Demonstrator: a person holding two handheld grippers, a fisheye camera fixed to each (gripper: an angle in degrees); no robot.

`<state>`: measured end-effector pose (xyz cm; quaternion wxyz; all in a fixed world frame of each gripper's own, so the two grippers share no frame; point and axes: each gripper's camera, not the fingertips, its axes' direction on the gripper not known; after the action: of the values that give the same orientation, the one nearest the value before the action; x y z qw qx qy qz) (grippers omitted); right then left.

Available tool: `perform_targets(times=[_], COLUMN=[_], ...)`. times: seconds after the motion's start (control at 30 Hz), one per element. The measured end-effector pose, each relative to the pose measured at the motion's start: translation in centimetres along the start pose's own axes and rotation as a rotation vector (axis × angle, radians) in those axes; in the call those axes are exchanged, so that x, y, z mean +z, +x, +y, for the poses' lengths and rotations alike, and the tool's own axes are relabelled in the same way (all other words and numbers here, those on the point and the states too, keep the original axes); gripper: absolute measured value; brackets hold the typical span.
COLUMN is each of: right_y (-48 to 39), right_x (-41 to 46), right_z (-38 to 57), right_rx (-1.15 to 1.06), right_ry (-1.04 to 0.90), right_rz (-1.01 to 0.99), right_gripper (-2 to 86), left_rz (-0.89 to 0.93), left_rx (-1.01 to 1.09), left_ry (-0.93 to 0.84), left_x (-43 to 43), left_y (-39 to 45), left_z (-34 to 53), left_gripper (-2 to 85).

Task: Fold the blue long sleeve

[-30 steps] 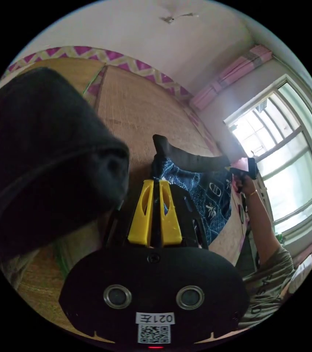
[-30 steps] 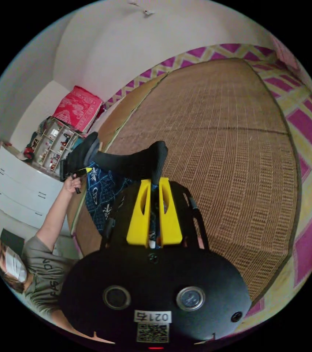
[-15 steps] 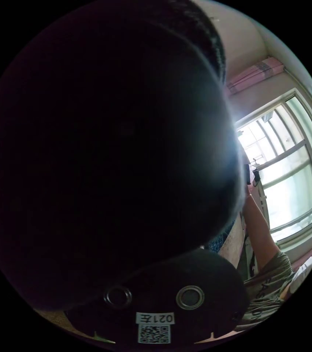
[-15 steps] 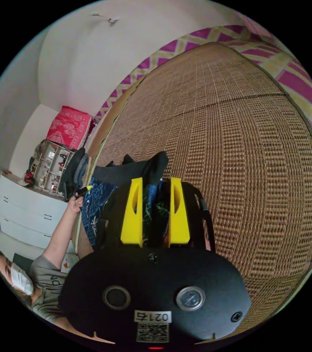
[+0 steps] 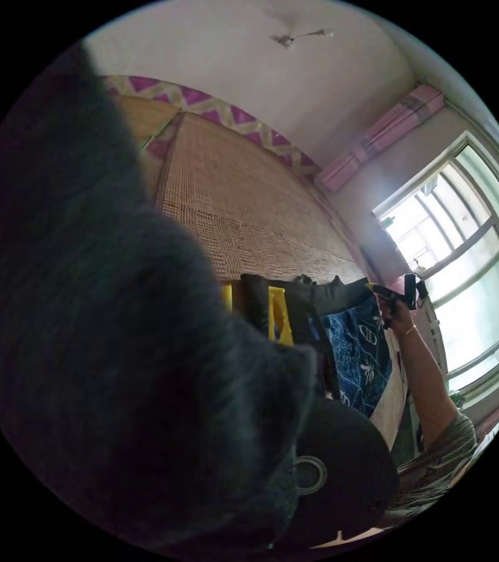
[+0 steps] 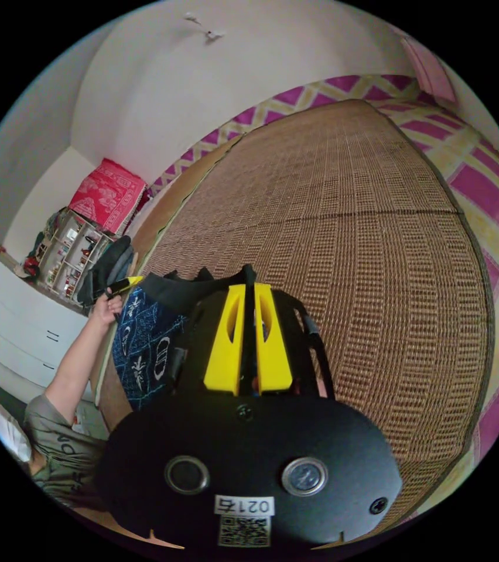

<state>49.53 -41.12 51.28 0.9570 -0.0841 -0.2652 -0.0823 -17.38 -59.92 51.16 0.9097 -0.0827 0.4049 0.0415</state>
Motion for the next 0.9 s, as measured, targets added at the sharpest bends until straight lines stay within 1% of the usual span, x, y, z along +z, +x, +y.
perform_targets(times=[0.03,0.1,0.13,0.17,0.27,0.33,0.4,0.47,0.5,0.53,0.63,0.67,0.73,0.8,0.83,0.9], right_y=[-0.2,-0.9,-1.1,-1.5,-2.1,-2.5,-3.2,-3.7,-4.1,-4.3,-5.8,-6.6,-8.3,-11.7,-12.8,-17.4], right_x=[-0.1,-0.5,-0.6,-0.9,-1.9,-2.6,-3.3,-3.9,-4.4,-4.7,-7.1,-8.6,-11.2,-15.4,-16.6,-21.5], right_z=[0.0,0.0,0.1,0.1,0.2,0.4,0.8,1.1,1.3,1.4,2.2,2.8,3.9,6.5,7.5,12.5], right_rx=[0.001,-0.002,-0.005,-0.007,0.004,0.011,0.02,0.025,0.03,0.03,0.017,-0.001,-0.035,-0.141,-0.176,-0.339], right_ry=[0.002,0.004,0.006,0.015,0.029,0.035,0.038,0.039,0.045,0.051,0.109,0.147,0.196,0.233,0.237,0.247], right_rz=[0.004,0.027,0.029,0.029,0.008,0.0,-0.003,-0.012,-0.02,-0.029,-0.1,-0.16,-0.248,-0.345,-0.363,-0.423], right_gripper=[1.1,0.7,0.6,0.3,0.0,-0.1,-0.2,-0.2,-0.2,-0.3,-0.3,-0.4,-0.4,-0.5,-0.5,-0.5], left_rz=[0.017,0.166,0.191,0.178,0.019,-0.002,-0.032,-0.003,0.005,0.012,0.117,0.146,0.153,0.218,0.237,0.311], left_rx=[0.004,0.041,0.049,0.041,-0.009,-0.046,-0.053,-0.051,-0.049,-0.039,0.048,0.103,0.214,0.372,0.412,0.546], left_ry=[0.019,0.097,0.109,0.099,0.023,-0.028,-0.048,-0.093,-0.075,-0.06,0.036,0.077,0.133,0.195,0.208,0.247], left_x=[-0.2,-0.9,-1.1,-1.1,-0.9,-0.9,-1.3,-1.3,-2.0,-2.4,-5.3,-7.0,-10.0,-14.7,-15.9,-21.1], left_y=[0.1,0.8,1.1,1.4,1.8,1.8,2.4,2.8,3.1,3.4,5.4,6.7,9.1,12.4,13.2,16.1], left_z=[0.2,1.4,1.7,2.3,3.1,3.2,3.9,4.7,5.5,5.9,8.2,9.2,11.1,14.7,15.9,21.7], left_gripper=[9.0,9.1,9.2,9.3,10.5,10.6,7.6,3.0,0.6,0.3,-0.6,-0.7,-0.8,-0.9,-0.9,-1.0])
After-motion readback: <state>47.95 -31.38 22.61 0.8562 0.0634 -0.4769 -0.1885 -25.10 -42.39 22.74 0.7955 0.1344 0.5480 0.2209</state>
